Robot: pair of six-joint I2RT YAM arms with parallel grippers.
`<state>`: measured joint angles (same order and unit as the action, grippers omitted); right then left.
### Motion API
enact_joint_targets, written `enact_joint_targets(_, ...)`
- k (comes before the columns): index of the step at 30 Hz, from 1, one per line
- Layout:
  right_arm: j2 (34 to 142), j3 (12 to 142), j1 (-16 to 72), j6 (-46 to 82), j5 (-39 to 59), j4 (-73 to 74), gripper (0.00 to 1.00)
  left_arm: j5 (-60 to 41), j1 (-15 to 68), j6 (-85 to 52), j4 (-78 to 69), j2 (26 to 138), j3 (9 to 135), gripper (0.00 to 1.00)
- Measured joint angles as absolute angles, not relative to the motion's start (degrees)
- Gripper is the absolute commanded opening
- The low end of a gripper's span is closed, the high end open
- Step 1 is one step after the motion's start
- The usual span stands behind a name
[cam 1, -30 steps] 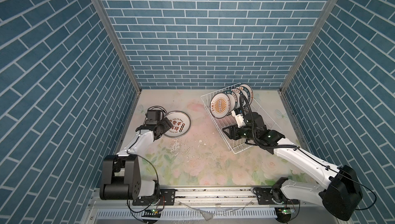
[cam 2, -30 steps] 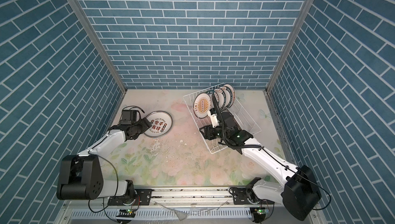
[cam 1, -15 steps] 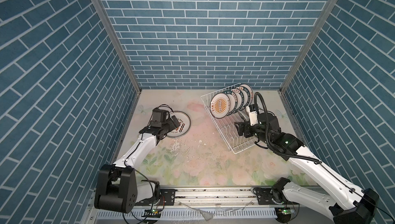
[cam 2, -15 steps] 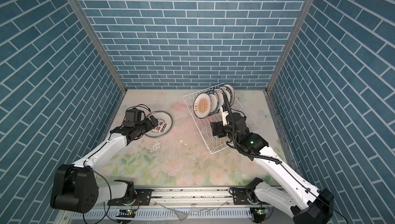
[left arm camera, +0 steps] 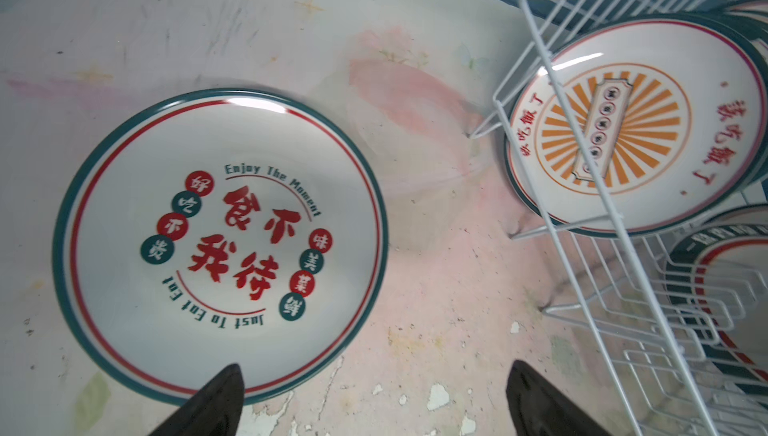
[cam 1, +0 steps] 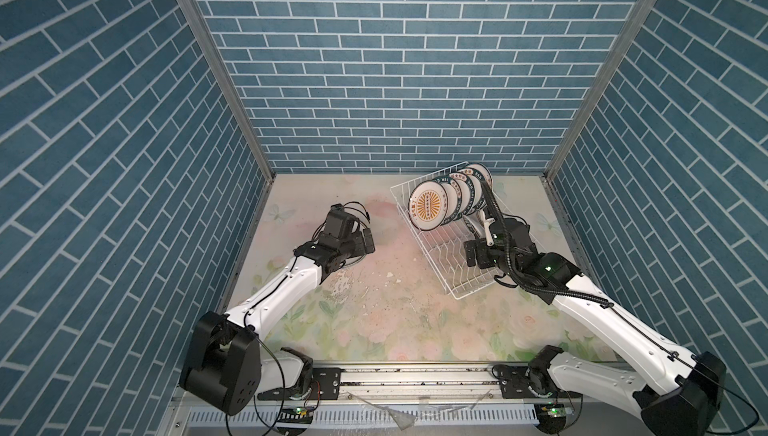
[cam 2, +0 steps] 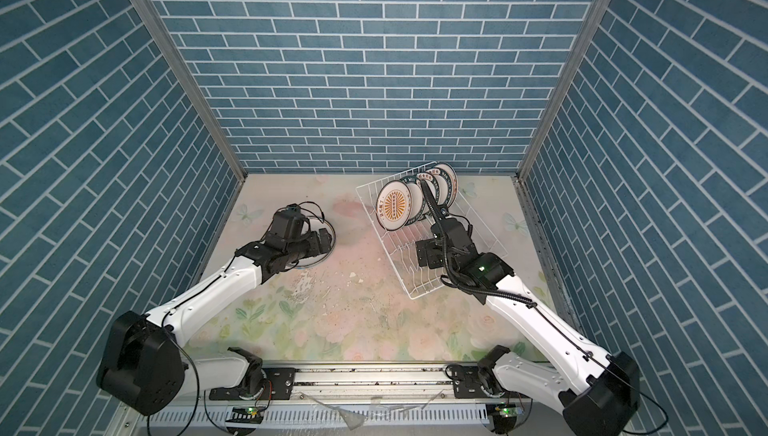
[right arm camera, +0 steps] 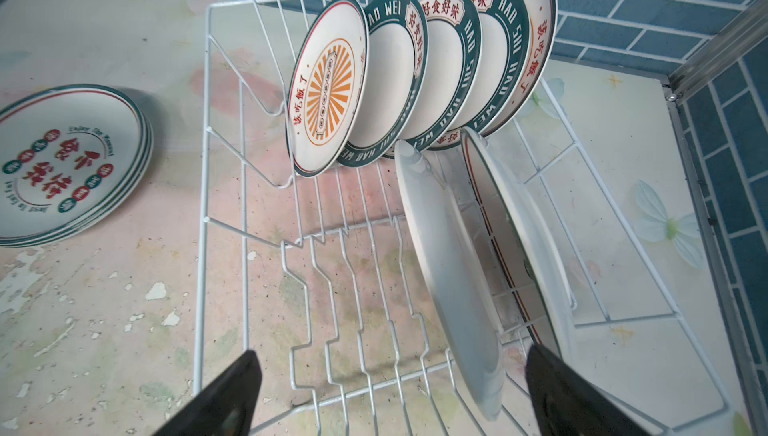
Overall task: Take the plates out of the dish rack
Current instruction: 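Raise the left gripper off the stack while the right gripper reaches into the rack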
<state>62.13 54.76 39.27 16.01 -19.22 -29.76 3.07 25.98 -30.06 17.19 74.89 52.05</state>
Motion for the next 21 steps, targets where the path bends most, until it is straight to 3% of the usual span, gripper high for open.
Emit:
enact_joint_targets(15,68.0,55.4,39.3,14.9,-24.4,-33.0,0.81,6.2,29.5,-26.8,19.7,76.9,55.4,0.99)
enact_joint_targets(21,71.8,56.4,39.3,14.5,-27.7,-33.8,0.58,6.7,29.9,-26.4,19.7,75.5,55.4,0.99)
